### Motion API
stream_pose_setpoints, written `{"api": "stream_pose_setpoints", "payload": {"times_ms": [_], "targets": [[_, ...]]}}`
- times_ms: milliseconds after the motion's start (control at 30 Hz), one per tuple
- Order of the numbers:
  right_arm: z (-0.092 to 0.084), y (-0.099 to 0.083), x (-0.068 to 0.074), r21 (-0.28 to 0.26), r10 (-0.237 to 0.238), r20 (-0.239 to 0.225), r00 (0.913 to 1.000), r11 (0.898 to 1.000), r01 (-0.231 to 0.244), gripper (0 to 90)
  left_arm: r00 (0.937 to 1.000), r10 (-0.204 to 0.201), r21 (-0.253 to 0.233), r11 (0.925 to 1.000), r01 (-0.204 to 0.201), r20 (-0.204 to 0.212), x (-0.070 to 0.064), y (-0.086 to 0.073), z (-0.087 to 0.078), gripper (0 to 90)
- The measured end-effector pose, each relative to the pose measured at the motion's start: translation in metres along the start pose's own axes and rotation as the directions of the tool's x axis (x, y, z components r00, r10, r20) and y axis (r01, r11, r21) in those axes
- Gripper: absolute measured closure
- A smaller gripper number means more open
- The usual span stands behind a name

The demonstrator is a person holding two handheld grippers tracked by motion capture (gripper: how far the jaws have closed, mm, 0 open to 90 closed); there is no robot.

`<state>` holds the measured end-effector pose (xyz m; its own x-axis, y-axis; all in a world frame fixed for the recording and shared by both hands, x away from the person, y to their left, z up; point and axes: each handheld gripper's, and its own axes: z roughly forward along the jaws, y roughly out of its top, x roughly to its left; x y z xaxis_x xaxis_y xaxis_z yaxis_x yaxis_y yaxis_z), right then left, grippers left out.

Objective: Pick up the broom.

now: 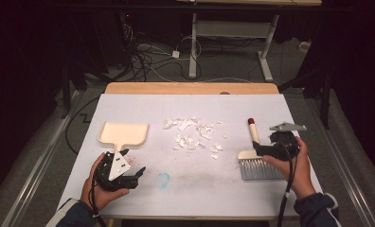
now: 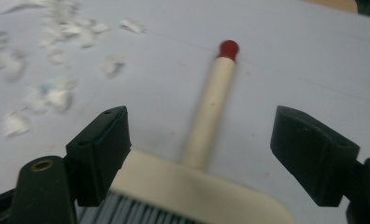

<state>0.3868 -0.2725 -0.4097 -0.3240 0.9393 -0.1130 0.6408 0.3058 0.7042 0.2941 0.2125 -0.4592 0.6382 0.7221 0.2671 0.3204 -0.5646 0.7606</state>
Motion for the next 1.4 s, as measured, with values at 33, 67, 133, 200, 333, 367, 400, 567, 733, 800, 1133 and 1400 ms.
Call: {"api": "stream_pose_setpoints", "payload": {"times_ms": [33,67,133,200,333,367,400,567,733,800,1133,1400], "targets": [[0.009,0.006,-0.004,0.026,0.03,0.011,0.9995,0.999,-0.03,22.0,1.0,0.001,0.002,1.0,-0.001,0.002,0.0,0.0,0.0,18.4],[0.018,0.011,-0.008,0.052,0.054,0.011,0.9985,0.997,-0.055,21.9,1.0,0.0,0.005,1.0,0.0,0.003,0.0,-0.001,0.0,18.4],[0.036,0.018,-0.014,0.099,0.098,0.005,0.9951,0.99,-0.098,23.5,1.0,-0.002,0.007,1.0,0.002,0.003,0.0,-0.001,0.0,18.4],[0.051,0.018,-0.016,0.124,0.111,0.016,0.9937,0.986,-0.112,27.8,1.0,0.0,0.011,0.9999,0.0,0.005,0.0,-0.001,0.001,18.4],[0.074,0.011,-0.016,0.223,0.128,0.012,0.9917,0.966,-0.127,34.2,1.0,0.008,0.023,0.9997,-0.009,0.005,-0.001,-0.002,0.002,18.4],[0.078,0.009,-0.015,0.243,0.121,0.007,0.9926,0.963,-0.119,34.1,0.9999,0.01,0.025,0.9996,-0.01,0.006,-0.001,-0.002,0.002,18.4],[0.078,0.009,-0.014,0.232,0.112,0.017,0.9935,0.966,-0.113,37.4,0.9999,0.011,0.027,0.9996,-0.011,0.007,-0.001,-0.002,0.002,18.4],[0.076,0.008,-0.009,0.205,0.076,-0.008,0.9971,0.976,-0.072,63.8,0.9995,0.031,0.046,0.9984,-0.031,0.012,-0.004,-0.002,0.003,18.4],[0.076,0.009,-0.009,0.2,0.09,-0.006,0.9959,0.976,-0.087,67.0,0.9995,0.027,0.053,0.9982,-0.027,0.015,-0.003,-0.003,0.003,18.4],[0.077,0.009,-0.008,0.193,0.088,-0.005,0.9961,0.977,-0.085,70.7,0.9996,0.021,0.054,0.9983,-0.022,0.019,-0.003,-0.003,0.003,18.4],[0.074,0.008,-0.009,0.163,0.075,-0.018,0.997,0.984,-0.071,70.8,0.9993,0.022,0.063,0.9977,-0.024,0.03,-0.004,-0.003,0.003,18.4],[0.045,0.007,-0.017,0.028,0.078,-0.062,0.995,0.997,-0.077,70.9,0.9985,-0.033,0.037,0.9988,0.031,0.045,-0.003,0.001,0.002,18.5]]}}
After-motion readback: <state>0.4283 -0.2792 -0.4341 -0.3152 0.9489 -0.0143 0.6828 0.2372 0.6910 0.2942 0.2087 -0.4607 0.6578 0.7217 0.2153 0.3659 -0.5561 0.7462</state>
